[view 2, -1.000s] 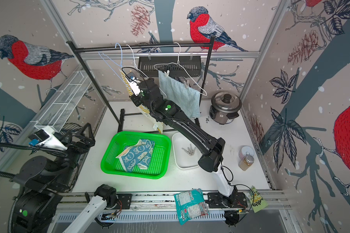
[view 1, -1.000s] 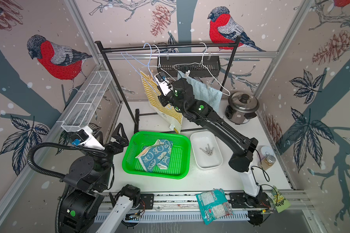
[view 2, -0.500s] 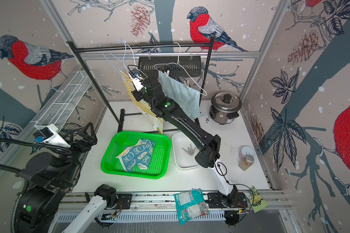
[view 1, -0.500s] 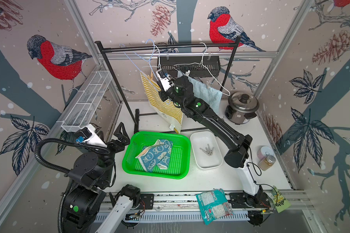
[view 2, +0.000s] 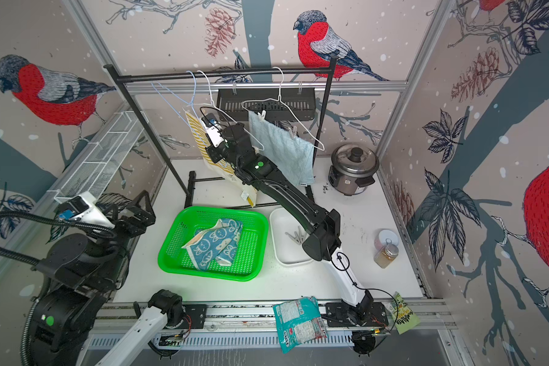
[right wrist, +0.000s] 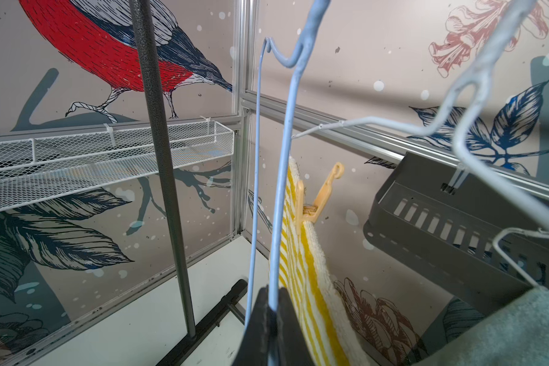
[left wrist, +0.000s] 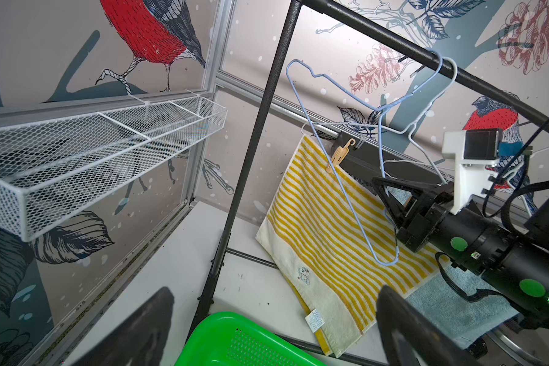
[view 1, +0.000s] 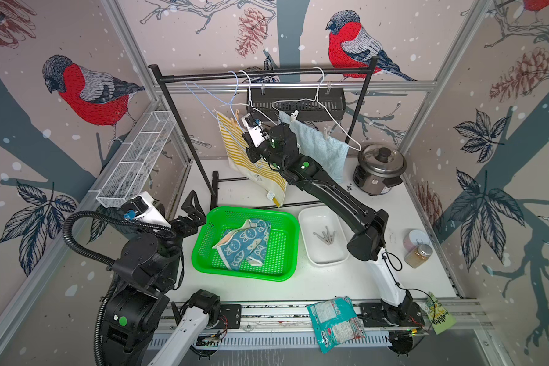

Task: Remove the clothespins securing towels to the hanger
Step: Place the hanger on the clothesline, then pick up the hanger from the clothesline.

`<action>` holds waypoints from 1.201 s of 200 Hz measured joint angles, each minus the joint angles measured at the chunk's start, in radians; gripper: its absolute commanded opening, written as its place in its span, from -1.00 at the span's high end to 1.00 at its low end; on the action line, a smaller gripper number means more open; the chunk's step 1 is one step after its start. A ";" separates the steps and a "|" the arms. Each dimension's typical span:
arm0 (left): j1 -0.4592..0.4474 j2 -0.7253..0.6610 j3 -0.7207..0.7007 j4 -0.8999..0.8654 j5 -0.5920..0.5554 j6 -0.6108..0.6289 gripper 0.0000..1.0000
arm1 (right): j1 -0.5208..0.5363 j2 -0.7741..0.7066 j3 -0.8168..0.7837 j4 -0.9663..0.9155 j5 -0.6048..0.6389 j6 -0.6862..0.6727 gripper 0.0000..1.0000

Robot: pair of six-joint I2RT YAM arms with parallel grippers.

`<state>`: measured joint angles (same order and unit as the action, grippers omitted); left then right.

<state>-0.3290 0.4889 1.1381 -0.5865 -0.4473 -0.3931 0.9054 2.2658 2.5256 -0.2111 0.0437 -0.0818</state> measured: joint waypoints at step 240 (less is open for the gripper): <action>0.000 0.060 -0.084 0.174 0.112 0.007 -0.97 | 0.101 -0.848 -0.832 0.016 0.363 -0.014 -0.82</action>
<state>-0.3290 0.5484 1.0542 -0.4126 -0.3355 -0.3859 1.0061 1.4181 1.6932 -0.1955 0.4068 -0.0959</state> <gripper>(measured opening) 0.986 0.934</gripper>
